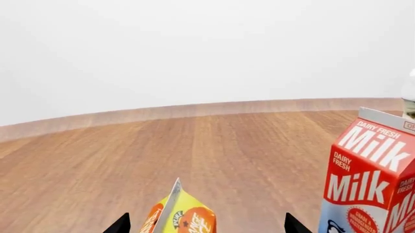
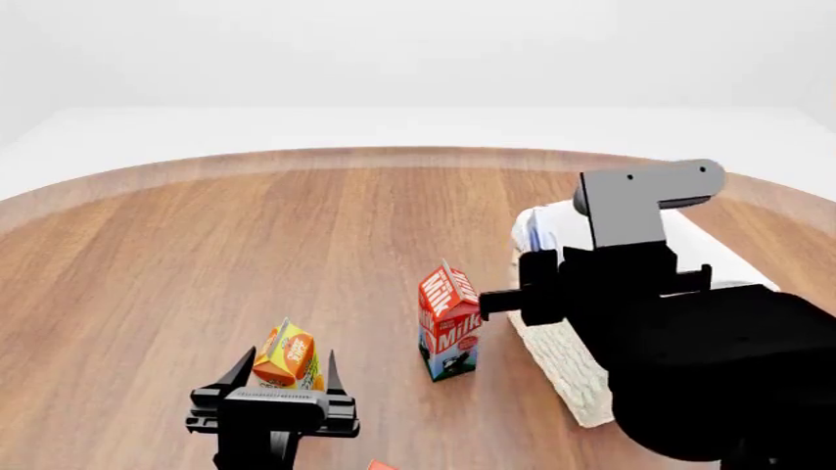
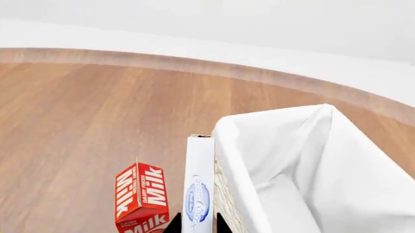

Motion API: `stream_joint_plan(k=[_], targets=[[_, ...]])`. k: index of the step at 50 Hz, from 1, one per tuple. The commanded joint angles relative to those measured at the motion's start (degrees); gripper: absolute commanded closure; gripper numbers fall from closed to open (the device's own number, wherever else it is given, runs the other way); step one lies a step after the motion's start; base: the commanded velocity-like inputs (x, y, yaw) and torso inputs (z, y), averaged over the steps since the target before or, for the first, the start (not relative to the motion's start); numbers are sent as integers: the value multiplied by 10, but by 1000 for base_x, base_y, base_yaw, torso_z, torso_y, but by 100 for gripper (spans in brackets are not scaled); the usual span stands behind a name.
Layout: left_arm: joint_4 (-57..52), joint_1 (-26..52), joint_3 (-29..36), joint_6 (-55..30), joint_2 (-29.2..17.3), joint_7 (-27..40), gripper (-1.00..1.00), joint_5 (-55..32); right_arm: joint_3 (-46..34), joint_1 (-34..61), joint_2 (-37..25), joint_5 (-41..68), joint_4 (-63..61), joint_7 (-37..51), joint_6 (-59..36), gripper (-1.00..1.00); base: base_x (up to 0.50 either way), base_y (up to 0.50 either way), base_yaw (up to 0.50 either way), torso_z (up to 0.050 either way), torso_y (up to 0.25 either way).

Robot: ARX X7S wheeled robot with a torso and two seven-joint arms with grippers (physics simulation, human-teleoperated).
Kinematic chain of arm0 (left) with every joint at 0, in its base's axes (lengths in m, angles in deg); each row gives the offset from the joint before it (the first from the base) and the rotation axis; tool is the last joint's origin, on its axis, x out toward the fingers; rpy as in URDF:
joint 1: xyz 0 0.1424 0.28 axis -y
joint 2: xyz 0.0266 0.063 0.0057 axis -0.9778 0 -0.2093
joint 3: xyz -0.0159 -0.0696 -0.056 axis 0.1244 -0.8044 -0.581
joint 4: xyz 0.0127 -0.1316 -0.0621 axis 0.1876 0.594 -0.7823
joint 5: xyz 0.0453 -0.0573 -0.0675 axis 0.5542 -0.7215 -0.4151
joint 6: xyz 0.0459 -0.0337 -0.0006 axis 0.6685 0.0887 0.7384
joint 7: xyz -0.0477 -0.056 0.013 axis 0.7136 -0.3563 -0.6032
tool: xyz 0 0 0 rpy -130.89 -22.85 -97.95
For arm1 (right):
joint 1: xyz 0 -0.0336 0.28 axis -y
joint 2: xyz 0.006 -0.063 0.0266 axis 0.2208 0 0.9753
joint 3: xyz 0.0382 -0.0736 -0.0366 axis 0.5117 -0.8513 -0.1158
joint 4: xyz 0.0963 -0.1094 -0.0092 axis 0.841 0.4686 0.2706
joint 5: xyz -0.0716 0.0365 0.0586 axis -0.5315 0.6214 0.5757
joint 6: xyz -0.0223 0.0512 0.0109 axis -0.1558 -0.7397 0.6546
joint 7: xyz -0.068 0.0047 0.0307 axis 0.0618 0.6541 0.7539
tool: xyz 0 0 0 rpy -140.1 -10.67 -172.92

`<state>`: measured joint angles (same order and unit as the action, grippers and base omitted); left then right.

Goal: Pick up the cream cheese box and the butter, and put them in the basket.

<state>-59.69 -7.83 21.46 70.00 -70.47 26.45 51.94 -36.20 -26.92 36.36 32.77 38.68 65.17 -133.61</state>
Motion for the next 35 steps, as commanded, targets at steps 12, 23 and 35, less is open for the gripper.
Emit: stream_joint_plan(k=[12,23,35], targets=[[2,1,3,1,-2,2,-100,-2,-30,69,-52,19,38,-1,39,100,0,0,0,0,0],[1,2,4,1,-3,4,-100,-3,-32,81,-66,-56,100,-66,40,100,0,0,0,0,1],[2,2,5,1,-4,6,-100,-5,-55,108,-80,-147,186,-139,48,100,0,0,0,0,0]])
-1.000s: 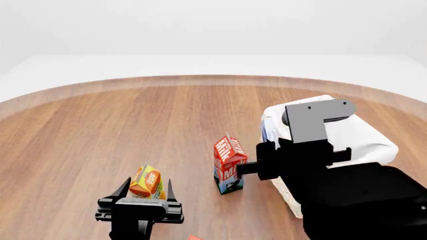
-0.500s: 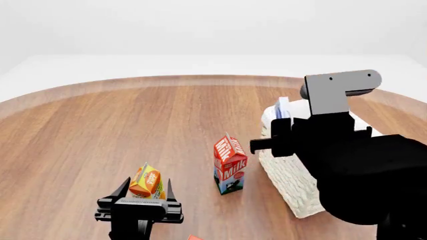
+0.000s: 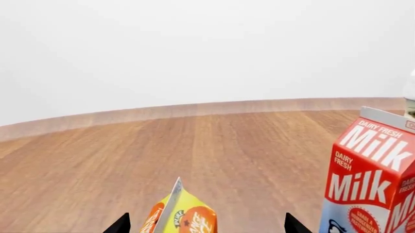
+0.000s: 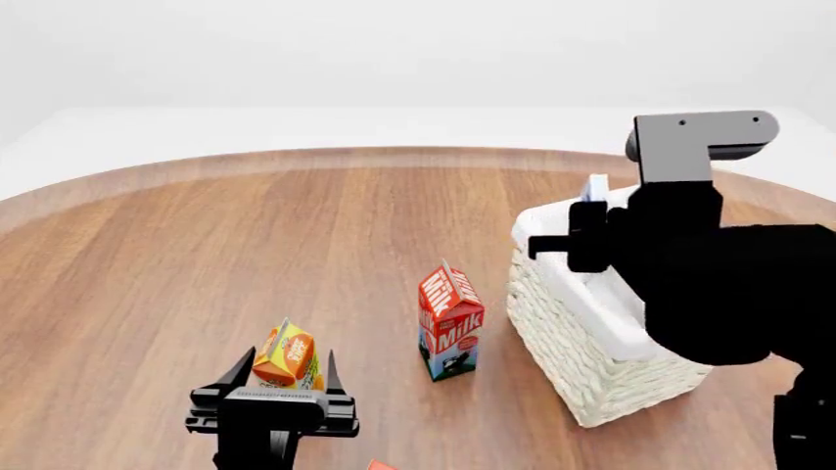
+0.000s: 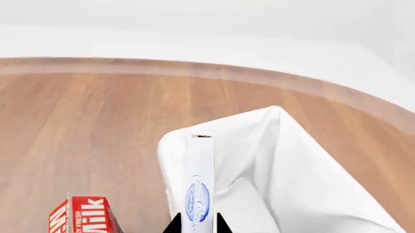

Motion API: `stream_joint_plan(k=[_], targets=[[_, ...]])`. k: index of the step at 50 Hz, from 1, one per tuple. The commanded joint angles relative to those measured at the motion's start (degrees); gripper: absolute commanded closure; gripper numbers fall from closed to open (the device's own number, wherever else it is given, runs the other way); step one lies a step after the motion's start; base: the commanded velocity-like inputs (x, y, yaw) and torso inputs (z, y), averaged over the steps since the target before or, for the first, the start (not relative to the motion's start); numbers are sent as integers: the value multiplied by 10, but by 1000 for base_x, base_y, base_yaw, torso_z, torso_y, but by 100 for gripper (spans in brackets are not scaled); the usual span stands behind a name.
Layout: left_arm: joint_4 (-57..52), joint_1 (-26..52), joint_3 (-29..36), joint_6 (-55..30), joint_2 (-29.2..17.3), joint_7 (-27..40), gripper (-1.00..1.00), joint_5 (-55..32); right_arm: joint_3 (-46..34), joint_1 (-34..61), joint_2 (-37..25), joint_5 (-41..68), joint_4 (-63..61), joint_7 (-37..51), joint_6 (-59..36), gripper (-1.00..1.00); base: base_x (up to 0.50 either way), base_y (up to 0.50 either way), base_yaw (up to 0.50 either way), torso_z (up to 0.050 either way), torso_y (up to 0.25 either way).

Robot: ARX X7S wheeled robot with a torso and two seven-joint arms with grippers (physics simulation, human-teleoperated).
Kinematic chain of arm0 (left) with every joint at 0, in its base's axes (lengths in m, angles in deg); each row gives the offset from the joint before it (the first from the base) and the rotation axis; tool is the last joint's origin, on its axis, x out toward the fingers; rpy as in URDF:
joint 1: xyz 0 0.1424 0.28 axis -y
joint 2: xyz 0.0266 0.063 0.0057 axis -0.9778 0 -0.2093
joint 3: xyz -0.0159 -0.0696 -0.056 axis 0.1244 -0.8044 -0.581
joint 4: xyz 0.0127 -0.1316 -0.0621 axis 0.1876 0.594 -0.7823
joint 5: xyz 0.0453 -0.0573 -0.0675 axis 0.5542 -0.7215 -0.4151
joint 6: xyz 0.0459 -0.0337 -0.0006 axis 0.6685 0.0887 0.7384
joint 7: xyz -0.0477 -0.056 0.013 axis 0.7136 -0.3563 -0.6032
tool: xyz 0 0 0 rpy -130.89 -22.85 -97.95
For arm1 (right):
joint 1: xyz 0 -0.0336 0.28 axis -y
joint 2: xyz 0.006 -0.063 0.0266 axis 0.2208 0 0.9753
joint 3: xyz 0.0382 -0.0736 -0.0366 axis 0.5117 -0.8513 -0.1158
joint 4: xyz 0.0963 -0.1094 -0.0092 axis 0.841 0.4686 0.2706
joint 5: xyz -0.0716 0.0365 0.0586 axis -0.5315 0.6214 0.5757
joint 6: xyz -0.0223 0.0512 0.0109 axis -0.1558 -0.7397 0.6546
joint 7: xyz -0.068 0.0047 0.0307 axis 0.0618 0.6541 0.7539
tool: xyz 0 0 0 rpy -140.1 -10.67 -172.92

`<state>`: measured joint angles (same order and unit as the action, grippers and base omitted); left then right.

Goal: Pick up the cream cheese box and the butter, and put them in the basket.

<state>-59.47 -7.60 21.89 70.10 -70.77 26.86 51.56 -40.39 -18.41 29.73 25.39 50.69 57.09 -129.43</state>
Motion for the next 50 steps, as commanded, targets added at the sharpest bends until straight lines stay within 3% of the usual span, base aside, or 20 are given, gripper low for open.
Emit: stream_joint_plan(k=[1,15,50], targets=[[0,0,1,0,-1,1,-100,-2,-15,23,-14,-78,69,-63,8,100,0,0,0,0,10],[-1,0,3,0,-2,4,-100,-2,-41,35,-11,-144,168,-132,37,100,0,0,0,0,0],[-2,3,8,-1,-6,8,-100,-5,-44,56,-12,-160,272,-166,63,100,0,0,0,0,1]])
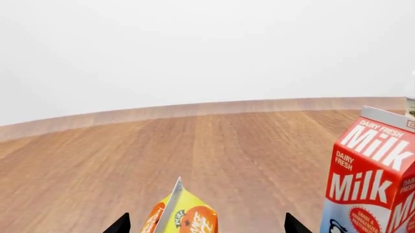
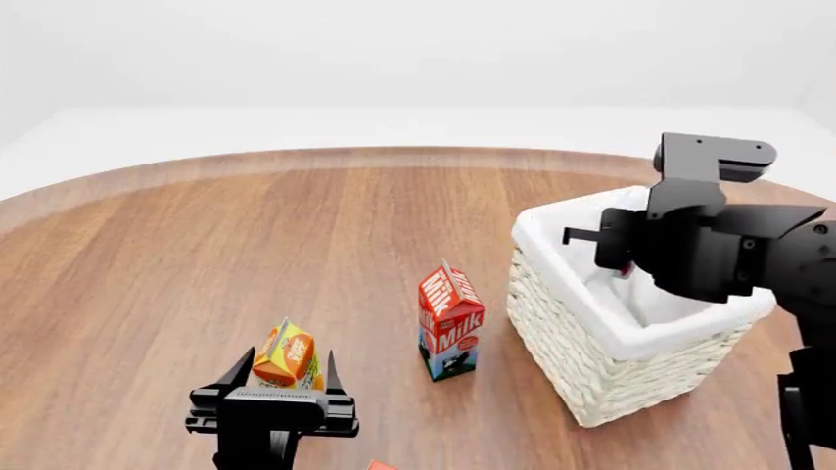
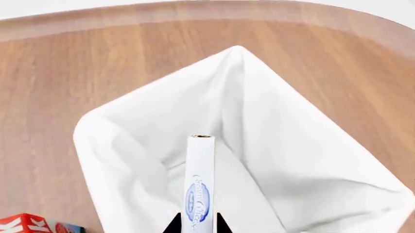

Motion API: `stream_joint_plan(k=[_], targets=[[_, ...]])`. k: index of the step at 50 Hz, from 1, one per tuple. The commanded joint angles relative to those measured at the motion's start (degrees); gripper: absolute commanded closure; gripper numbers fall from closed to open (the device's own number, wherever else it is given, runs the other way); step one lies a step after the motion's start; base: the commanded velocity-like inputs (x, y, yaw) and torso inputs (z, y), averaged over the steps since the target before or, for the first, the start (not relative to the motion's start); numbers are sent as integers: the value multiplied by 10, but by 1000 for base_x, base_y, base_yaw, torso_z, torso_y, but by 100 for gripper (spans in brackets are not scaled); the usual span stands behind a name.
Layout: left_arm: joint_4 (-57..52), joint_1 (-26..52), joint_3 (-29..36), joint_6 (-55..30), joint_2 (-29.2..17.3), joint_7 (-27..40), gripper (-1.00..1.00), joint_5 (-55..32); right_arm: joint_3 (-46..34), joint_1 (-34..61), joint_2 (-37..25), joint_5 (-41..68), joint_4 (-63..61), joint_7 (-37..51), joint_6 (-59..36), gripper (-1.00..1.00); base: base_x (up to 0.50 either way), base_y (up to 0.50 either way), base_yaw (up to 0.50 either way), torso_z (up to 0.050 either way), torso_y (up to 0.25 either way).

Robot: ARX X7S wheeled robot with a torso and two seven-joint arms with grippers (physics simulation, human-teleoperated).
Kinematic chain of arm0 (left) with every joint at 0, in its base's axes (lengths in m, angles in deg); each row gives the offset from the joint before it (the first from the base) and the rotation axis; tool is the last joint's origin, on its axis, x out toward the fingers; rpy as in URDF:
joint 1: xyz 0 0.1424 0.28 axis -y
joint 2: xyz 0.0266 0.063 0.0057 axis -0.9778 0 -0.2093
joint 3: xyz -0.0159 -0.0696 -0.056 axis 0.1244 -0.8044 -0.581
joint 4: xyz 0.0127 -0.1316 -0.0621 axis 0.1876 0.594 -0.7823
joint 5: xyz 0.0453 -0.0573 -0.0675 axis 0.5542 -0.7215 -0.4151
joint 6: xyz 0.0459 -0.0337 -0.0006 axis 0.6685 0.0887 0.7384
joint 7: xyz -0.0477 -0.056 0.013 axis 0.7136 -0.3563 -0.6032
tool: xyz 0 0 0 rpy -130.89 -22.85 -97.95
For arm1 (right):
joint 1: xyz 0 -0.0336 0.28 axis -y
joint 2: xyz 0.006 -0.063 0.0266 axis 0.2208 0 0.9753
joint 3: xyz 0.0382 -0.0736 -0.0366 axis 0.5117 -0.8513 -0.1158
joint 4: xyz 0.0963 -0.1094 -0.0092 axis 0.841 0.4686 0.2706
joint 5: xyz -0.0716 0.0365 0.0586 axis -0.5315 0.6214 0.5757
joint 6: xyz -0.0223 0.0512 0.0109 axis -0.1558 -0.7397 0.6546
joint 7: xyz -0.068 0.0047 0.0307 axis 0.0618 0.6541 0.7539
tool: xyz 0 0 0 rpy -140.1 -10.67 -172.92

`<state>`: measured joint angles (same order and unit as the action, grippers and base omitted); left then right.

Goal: Pick up the cream cheese box and the butter, and put them in the basket.

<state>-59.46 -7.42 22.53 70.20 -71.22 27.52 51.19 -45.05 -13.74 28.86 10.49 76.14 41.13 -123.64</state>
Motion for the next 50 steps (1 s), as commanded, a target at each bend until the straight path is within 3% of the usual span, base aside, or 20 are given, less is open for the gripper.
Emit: stream_joint_plan(k=[1,50], targets=[[-2,1,2,-2,-1,2,-100,-1,3,10,-4,-10,18,-6,5,100,0,0,0,0,0],[4,3,7,4,-5,5,-100,-5,-19,5,-4,-35,40,-29,30,100,0,0,0,0,0]])
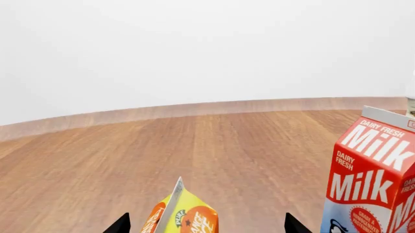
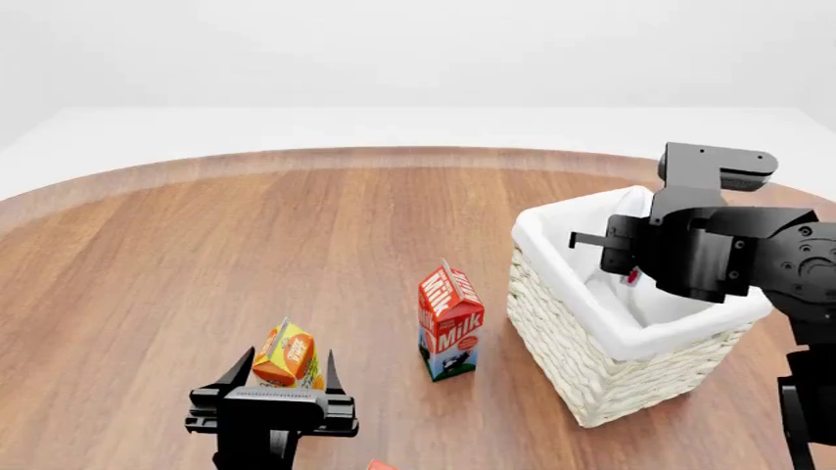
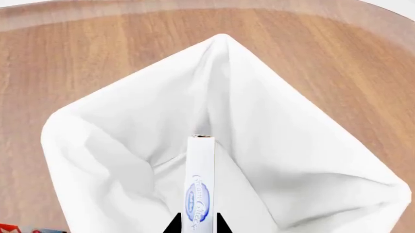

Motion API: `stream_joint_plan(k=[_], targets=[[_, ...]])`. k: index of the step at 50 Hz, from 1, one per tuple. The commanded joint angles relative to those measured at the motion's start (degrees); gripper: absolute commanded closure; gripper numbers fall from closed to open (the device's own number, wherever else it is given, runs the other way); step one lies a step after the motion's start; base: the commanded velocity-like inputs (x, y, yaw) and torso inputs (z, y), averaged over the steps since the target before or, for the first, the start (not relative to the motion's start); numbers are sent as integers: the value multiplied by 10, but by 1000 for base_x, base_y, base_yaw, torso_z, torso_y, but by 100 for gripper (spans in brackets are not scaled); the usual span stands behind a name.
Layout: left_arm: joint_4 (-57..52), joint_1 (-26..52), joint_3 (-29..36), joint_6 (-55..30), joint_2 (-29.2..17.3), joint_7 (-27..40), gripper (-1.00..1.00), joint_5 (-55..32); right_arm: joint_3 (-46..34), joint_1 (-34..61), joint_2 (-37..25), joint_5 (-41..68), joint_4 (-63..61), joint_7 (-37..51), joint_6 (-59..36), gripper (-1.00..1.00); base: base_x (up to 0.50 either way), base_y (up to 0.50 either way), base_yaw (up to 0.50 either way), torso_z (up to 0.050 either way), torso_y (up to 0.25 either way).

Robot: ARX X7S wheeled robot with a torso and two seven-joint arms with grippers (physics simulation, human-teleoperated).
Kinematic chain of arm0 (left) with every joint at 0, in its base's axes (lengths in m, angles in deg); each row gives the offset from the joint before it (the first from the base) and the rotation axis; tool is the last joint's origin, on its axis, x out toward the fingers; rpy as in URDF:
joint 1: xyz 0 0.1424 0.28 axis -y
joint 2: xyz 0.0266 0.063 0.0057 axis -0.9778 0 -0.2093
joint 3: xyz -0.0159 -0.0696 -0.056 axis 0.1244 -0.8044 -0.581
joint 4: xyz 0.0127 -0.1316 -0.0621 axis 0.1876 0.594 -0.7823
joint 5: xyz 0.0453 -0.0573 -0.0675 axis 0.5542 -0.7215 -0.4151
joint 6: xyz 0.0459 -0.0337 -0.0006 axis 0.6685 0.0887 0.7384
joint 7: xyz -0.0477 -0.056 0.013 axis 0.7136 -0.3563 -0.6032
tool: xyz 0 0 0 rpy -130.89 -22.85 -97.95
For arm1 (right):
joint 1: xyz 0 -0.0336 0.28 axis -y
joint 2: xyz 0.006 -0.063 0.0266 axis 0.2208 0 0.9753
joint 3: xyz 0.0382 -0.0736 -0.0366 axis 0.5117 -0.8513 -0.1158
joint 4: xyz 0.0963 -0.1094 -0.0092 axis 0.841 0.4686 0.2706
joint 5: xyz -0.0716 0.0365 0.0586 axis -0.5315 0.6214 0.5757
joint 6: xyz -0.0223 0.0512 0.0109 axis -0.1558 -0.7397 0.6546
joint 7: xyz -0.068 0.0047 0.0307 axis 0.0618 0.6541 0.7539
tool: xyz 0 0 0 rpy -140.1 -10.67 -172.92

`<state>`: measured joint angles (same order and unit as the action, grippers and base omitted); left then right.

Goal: Pick up the cream cheese box and the butter, and put them in the basket.

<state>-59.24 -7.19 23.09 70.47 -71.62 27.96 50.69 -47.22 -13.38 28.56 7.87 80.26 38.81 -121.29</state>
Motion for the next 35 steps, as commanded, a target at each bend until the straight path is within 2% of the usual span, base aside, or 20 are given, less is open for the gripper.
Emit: stream_joint_plan(k=[1,22,35], targets=[[-3,0,1,-1,-2,2,-100,-1,1,2,-2,-9,-1,-9,6,-100,0,0,0,0,0],[3,3,4,1,-1,3,-100,-2,10,6,-11,8,-25,8,1,-100,0,0,0,0,0],[-2,1,6,0,-3,5,-100,-3,45,-33,-37,75,-141,67,-16,-100,0,0,0,0,0]])
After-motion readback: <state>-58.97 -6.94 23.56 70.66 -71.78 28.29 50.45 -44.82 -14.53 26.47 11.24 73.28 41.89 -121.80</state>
